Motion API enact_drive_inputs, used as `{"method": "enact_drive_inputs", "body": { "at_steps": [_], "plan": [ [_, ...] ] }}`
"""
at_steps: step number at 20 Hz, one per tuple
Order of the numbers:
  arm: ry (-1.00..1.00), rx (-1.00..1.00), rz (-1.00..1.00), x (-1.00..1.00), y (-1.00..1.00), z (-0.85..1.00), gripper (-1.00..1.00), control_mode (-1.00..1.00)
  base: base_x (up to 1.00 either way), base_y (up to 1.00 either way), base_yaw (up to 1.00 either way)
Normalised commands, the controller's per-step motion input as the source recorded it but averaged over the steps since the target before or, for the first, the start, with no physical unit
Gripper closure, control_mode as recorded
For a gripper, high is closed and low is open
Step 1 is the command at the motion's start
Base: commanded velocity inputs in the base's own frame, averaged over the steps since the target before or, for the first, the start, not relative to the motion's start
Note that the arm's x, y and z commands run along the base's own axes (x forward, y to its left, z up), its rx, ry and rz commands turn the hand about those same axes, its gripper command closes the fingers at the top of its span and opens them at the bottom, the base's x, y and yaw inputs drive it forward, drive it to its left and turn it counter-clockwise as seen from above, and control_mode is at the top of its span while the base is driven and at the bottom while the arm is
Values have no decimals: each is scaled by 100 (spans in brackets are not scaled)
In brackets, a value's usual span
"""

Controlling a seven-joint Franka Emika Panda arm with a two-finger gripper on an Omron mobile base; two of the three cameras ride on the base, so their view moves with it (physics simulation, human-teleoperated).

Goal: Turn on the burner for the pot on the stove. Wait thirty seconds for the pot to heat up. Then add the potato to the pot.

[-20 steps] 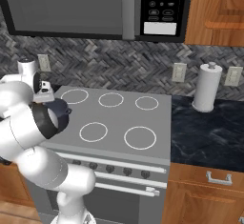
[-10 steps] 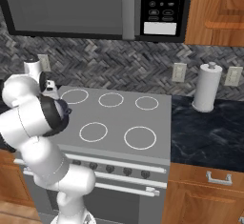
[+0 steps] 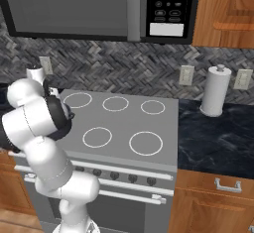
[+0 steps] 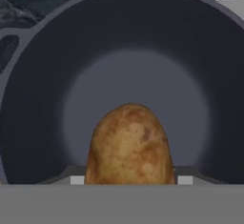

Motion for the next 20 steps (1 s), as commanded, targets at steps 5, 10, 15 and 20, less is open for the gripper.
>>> {"method": "enact_drive_inputs", "body": {
  "at_steps": [5, 10, 15, 20],
  "plan": [
    [0, 0, 0, 7, 0, -45, 100, -100, 0, 0, 0],
    [0, 0, 0, 0, 0, -29, 100, -100, 0, 0, 0],
    [0, -1, 0, 4, 0, -23, 100, -100, 0, 0, 0],
    [0, -2, 0, 13, 0, -19, 100, -100, 0, 0, 0]
  ]
}}
